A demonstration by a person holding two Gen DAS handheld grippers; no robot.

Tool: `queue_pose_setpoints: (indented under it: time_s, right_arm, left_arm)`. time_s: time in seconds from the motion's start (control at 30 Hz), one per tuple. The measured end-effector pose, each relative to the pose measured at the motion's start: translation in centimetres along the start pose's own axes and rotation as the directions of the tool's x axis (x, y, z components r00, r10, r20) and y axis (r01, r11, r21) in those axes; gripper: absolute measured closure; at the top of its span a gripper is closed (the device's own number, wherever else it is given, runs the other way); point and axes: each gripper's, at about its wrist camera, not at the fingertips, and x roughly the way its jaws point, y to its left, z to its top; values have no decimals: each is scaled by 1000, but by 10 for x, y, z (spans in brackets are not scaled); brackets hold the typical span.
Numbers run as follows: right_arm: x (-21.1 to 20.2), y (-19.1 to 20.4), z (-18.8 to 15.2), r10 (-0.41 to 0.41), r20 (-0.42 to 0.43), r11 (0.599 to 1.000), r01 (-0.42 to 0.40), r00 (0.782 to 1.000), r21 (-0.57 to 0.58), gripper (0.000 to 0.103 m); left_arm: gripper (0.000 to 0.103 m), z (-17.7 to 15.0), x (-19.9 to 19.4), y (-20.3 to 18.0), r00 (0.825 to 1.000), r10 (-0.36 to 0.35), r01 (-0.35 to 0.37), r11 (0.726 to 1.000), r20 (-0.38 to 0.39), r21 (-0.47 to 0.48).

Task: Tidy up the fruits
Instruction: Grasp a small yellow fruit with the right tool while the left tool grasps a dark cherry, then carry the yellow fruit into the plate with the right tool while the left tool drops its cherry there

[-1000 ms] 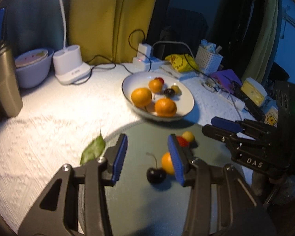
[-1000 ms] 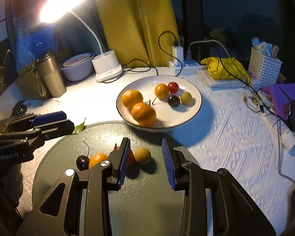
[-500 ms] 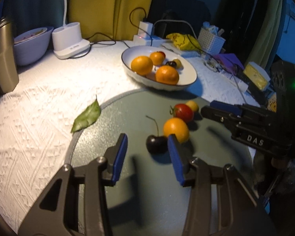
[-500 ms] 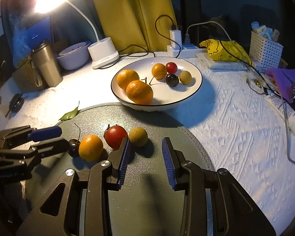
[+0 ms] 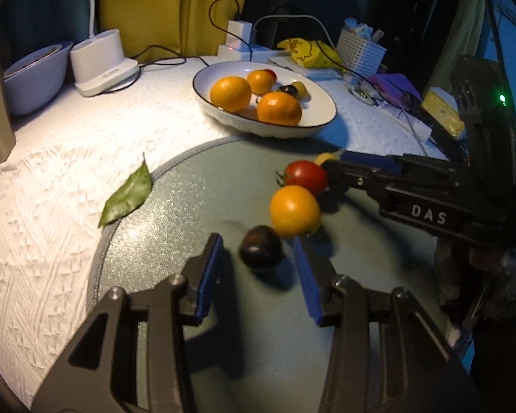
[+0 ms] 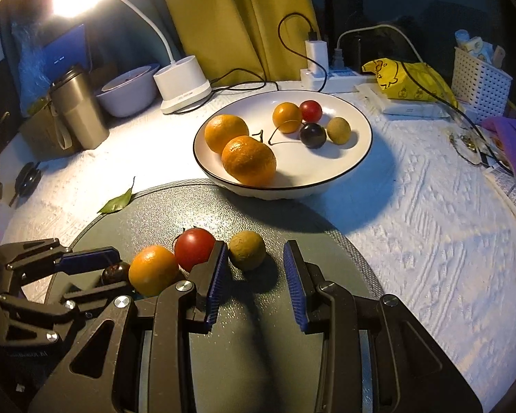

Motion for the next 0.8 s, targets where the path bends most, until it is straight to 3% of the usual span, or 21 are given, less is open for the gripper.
queue_pose_setpoints:
  time_s: [0.23, 0.4, 0.8]
  right_arm:
    - [7, 3, 3, 22, -19, 1000, -23, 1000, -12, 67]
    - [8, 4, 4, 21, -23, 999, -22, 1000, -23, 76]
    - [-1, 5, 4, 13, 2, 999, -13, 1000, -35, 77]
  left_arm:
    - [60, -1, 0, 0, 1000, 0, 0, 1000, 11, 14]
    - [74, -1, 0, 0, 1000, 6, -6, 1000, 8, 20]
    - [74, -1, -13, -2, 999, 5, -6, 1000, 36, 23]
